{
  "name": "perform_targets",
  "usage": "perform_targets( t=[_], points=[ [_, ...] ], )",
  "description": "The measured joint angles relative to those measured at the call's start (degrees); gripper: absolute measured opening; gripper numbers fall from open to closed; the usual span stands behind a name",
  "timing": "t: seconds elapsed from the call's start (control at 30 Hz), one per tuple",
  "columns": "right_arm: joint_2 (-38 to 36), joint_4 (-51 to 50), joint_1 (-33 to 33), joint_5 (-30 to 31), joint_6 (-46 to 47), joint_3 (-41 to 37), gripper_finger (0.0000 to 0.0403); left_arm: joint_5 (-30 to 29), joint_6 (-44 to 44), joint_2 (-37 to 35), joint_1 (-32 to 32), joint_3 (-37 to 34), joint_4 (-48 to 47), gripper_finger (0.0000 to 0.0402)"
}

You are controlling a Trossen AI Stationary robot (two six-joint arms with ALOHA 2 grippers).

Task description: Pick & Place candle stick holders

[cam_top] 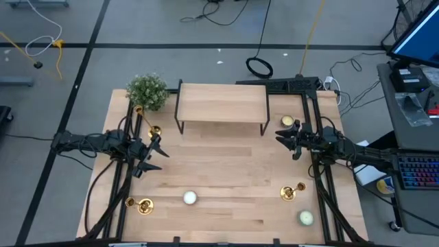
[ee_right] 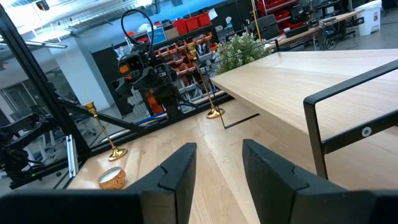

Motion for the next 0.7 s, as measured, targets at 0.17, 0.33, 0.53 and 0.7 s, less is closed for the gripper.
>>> perform_targets(
  t=[0.17, 0.33, 0.53, 0.7],
  points=[
    [0.0, 0.0, 0.0, 0.0, 0.0, 0.0, 0.0126, 0.0, 0.0, 0.0, 0.0, 0.0, 0.0, 0.0253],
    [0.0, 0.0, 0.0, 0.0, 0.0, 0.0, 0.0126, 0.0, 0.0, 0.0, 0.0, 0.0, 0.0, 0.0253],
    [0.0, 0.0, 0.0, 0.0, 0.0, 0.0, 0.0126, 0.0, 1.7, 0.0, 0.0, 0.0, 0.0, 0.0253],
    [0.0, 0.0, 0.0, 0.0, 0.0, 0.0, 0.0126, 0.0, 5.0, 0.0, 0.1, 0.0, 0.2, 0.0253]
  ],
)
